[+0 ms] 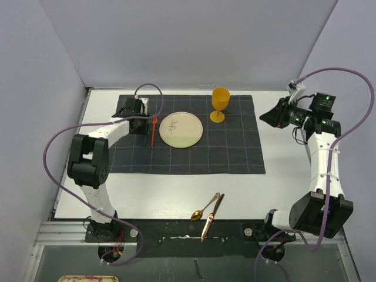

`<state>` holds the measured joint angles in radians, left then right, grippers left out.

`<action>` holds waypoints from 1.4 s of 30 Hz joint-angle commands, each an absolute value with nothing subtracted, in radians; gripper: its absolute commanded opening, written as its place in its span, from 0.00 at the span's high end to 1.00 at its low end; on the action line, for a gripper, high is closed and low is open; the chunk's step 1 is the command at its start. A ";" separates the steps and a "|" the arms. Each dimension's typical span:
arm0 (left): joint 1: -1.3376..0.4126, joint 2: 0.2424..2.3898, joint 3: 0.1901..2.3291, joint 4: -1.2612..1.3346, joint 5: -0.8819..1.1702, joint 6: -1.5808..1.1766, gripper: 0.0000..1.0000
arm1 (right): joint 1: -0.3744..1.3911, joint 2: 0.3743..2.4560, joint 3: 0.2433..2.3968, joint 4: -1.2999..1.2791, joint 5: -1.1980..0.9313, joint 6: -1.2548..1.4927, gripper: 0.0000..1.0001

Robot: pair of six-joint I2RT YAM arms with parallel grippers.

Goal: Set the dinner table for one person
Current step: Place the fork on the napkin.

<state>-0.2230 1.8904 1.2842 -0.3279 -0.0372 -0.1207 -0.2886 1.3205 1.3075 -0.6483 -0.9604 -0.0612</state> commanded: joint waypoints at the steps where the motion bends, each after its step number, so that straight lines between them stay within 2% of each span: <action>1: -0.224 1.762 1.367 -0.354 -0.023 -0.103 0.65 | -0.292 1.308 1.324 -0.583 -0.980 -0.045 0.83; 6: -0.198 1.690 1.385 -0.373 0.056 -0.109 0.69 | -0.276 1.314 1.287 -0.548 -0.953 -0.078 0.83; 11: -0.153 1.585 1.391 -0.387 0.141 -0.109 0.78 | -0.204 1.288 1.224 -0.599 -0.890 -0.250 0.80; 19: -0.075 1.398 1.357 -0.437 0.376 -0.052 0.78 | -0.113 1.214 1.148 -0.796 -0.863 -0.485 0.78; 32: -0.046 1.030 1.293 -0.702 0.191 0.112 0.83 | -0.035 1.080 1.042 -0.975 -0.834 -0.637 0.74; 42: -0.009 0.851 1.169 -0.780 0.125 0.118 0.77 | 0.042 1.091 0.998 -1.018 -0.874 -0.635 0.73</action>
